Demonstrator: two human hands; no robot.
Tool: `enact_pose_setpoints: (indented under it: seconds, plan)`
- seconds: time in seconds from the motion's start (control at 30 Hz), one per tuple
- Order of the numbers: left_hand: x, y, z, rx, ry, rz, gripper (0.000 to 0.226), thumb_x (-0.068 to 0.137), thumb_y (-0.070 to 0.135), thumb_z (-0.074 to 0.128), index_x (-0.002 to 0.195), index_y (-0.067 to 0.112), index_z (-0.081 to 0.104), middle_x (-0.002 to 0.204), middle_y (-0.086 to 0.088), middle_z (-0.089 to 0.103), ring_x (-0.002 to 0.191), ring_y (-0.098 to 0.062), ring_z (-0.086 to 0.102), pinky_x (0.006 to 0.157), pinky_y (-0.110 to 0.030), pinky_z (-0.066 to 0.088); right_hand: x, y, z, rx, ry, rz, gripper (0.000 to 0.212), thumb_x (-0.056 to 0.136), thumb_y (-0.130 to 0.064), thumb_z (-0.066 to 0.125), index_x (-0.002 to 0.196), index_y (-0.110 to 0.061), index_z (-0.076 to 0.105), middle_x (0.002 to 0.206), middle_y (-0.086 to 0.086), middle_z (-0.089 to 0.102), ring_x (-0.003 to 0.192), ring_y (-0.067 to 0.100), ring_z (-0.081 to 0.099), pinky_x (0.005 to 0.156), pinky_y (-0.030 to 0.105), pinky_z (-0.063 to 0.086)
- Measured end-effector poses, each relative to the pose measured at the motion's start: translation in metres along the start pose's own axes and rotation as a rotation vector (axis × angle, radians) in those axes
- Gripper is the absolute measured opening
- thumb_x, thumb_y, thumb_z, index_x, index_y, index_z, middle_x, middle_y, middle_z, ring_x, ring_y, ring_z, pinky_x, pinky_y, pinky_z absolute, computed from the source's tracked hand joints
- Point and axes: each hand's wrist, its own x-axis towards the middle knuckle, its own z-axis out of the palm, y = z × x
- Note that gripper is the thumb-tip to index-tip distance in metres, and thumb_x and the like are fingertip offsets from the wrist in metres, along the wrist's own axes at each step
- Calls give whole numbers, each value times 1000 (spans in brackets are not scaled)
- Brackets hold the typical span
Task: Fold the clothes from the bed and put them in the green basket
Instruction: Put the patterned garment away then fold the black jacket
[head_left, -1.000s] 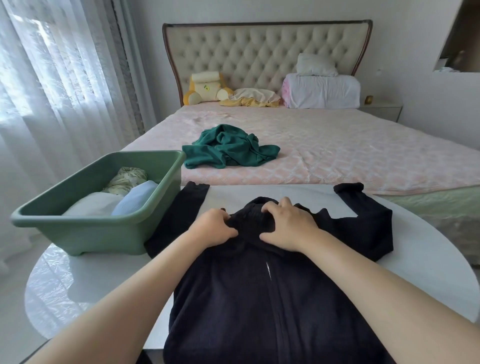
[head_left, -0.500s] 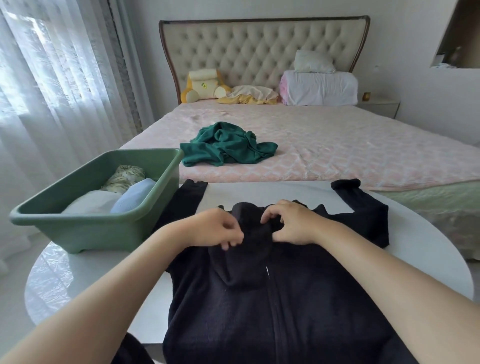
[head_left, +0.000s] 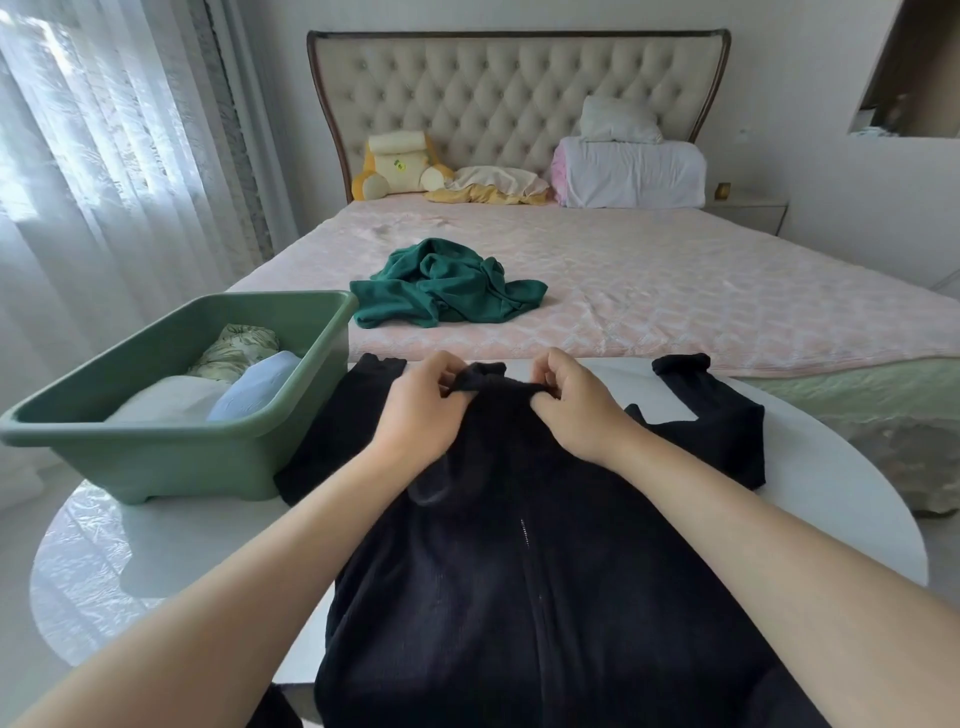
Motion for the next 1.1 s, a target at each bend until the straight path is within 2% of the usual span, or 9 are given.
enact_pose_setpoints:
  seconds: [0.17,0.3,0.53,0.63,0.7,0.77,0.87,0.97,1.1]
  plan:
    - [-4,12,-14,70,54,175,17,84,20,71,83,28,57,75,15,61,73,2,55,61,-8,38,2,-8,-8,241,-135,143,36,86,-22,55,120,-30,52,106,9,65,91,24,64,90,44,53]
    - [-3,16,-22,163,-25,294,16,81,18,72,78,26,58,79,15,60,67,8,51,60,-9,34,0,-7,-11,-127,-275,174,31,78,-40,79,106,-30,69,83,-3,66,81,17,67,79,35,53]
    - [-6,27,-22,29,84,557,26,73,-8,64,78,16,57,83,7,52,72,-11,51,63,-19,40,2,-10,-18,-407,331,-306,38,76,-3,64,64,-28,39,65,-10,44,62,15,44,51,31,32]
    - [-12,35,-30,50,-386,364,31,71,-5,71,80,24,63,77,16,60,69,-1,54,65,-19,42,-3,-18,-29,-677,-82,-319,35,72,7,54,72,-28,46,78,-9,51,74,20,52,56,31,36]
    - [-20,30,-36,33,-899,127,28,77,3,78,95,23,69,85,16,69,74,-1,62,73,-22,52,-13,-21,-35,-805,-514,-33,35,77,5,51,82,-29,58,85,-9,58,79,18,57,63,32,47]
    - [-23,18,-37,64,-1115,27,30,84,6,76,109,21,70,102,6,73,89,-15,71,87,-32,57,-23,-24,-39,-827,-827,269,30,83,-3,58,97,-27,71,91,-12,64,84,10,60,73,26,52]
    - [-11,3,-33,141,-866,85,31,88,-1,60,102,24,71,98,5,73,89,-15,71,84,-34,57,-28,-28,-37,-861,-855,324,11,87,-14,67,90,-16,78,96,-6,70,96,16,64,81,26,54]
    - [2,-8,-32,349,-571,131,43,87,-4,46,94,30,70,93,13,70,81,-4,66,74,-20,50,-25,-29,-22,-722,-498,71,21,80,-8,55,69,-19,70,78,-6,69,82,17,65,74,37,58]
    - [1,-28,-23,500,-595,160,34,87,4,56,103,30,72,103,14,65,91,-5,58,79,-14,43,-33,-32,10,-348,-450,-38,5,83,-36,63,83,-32,66,87,-14,67,83,5,63,80,30,54]
